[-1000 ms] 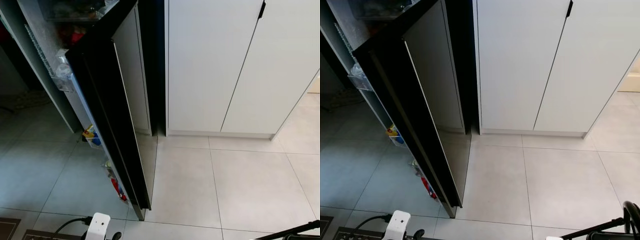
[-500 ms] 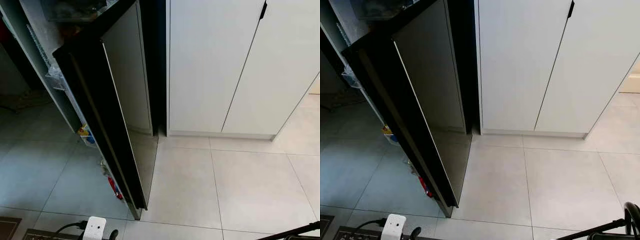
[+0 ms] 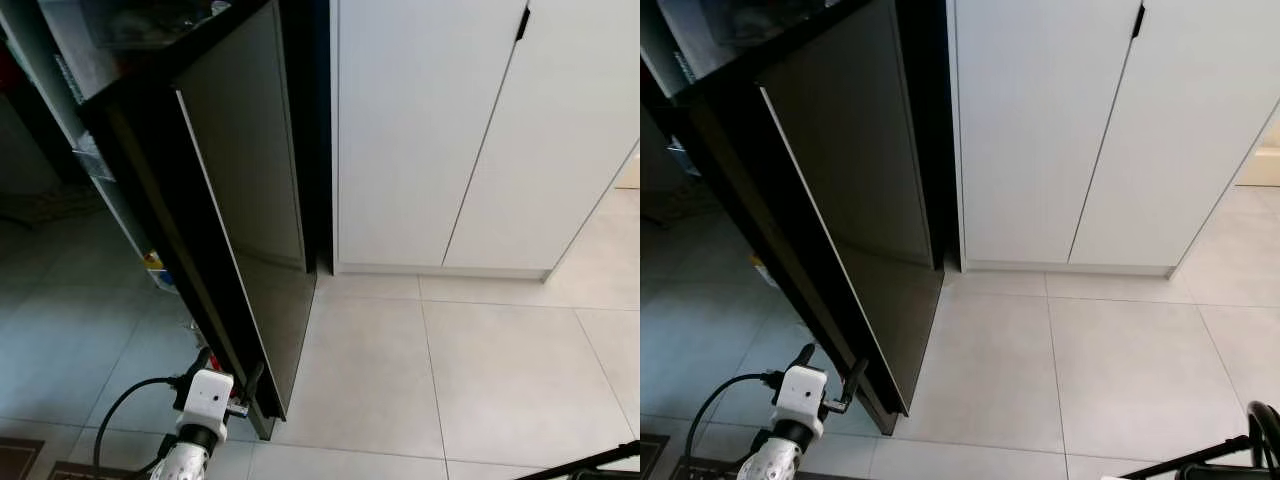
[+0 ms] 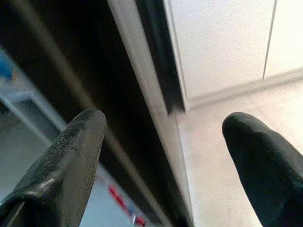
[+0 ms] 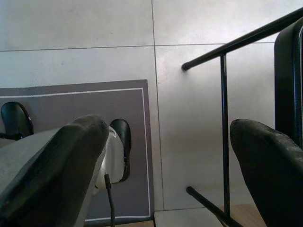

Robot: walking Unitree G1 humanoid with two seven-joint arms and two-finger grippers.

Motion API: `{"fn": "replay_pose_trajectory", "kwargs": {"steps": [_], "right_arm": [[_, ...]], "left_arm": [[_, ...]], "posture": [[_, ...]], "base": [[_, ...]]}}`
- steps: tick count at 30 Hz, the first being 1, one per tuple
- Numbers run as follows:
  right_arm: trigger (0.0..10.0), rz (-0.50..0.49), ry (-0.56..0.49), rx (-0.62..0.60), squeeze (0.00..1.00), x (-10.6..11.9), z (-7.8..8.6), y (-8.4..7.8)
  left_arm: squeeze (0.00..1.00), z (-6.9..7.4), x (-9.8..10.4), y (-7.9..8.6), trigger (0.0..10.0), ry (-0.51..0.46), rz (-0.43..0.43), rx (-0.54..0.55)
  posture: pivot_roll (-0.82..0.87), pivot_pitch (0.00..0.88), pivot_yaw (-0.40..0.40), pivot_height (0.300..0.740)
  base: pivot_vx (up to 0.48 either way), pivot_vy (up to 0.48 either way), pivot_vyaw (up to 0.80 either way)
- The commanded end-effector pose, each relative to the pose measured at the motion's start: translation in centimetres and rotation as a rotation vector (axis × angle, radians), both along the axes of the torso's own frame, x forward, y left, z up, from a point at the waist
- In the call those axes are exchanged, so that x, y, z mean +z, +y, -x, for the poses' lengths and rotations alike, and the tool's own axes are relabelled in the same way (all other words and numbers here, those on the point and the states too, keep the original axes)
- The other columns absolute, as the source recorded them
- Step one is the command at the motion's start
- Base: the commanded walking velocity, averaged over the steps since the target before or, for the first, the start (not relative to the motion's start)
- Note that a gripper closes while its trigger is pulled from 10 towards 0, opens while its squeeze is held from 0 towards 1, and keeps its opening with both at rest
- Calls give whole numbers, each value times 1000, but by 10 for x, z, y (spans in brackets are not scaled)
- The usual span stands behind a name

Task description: Restocking fridge

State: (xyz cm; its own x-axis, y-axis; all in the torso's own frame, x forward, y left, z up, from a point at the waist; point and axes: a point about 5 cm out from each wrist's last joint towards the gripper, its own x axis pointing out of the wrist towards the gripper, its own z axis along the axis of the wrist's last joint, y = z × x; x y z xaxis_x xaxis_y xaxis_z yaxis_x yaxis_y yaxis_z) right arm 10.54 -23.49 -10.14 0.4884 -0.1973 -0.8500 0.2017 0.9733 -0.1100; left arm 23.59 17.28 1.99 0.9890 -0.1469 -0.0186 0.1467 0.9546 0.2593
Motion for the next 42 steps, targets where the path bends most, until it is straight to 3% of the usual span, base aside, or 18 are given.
{"fn": "replay_pose_trajectory", "kwargs": {"steps": [1, 6, 8, 14, 17, 42], "right_arm": [[10000, -1, -6, -15, 0, 0, -1, -1], [10000, 1, -7, -20, 0, 0, -1, 0], [10000, -2, -6, -20, 0, 0, -1, 1], [10000, -10, -1, -26, 0, -1, 0, 5], [10000, -22, 6, -32, 0, -3, 2, 8], [10000, -40, 1, -30, 0, -2, -2, 11]], "left_arm": [[0, -3, 8, -1, 10000, -24, 11, -4], [0, -12, 16, -3, 10000, 5, 29, -31], [0, -15, 11, 6, 10000, 50, 24, 26], [0, -13, 1, 13, 10000, 129, 5, 61], [0, -8, -12, 23, 10000, 197, 9, 136], [0, -17, -8, 17, 10000, 189, 15, 120]], "posture": [[-141, 0, 49, 740], [-135, 0, 47, 740], [-139, 0, 54, 740], [-133, 0, 65, 740], [-141, 0, 69, 740], [-133, 0, 68, 740]], "base": [[0, 0, 0], [0, 0, 0], [0, 0, 0], [0, 0, 0], [0, 0, 0], [44, 0, 0]]}}
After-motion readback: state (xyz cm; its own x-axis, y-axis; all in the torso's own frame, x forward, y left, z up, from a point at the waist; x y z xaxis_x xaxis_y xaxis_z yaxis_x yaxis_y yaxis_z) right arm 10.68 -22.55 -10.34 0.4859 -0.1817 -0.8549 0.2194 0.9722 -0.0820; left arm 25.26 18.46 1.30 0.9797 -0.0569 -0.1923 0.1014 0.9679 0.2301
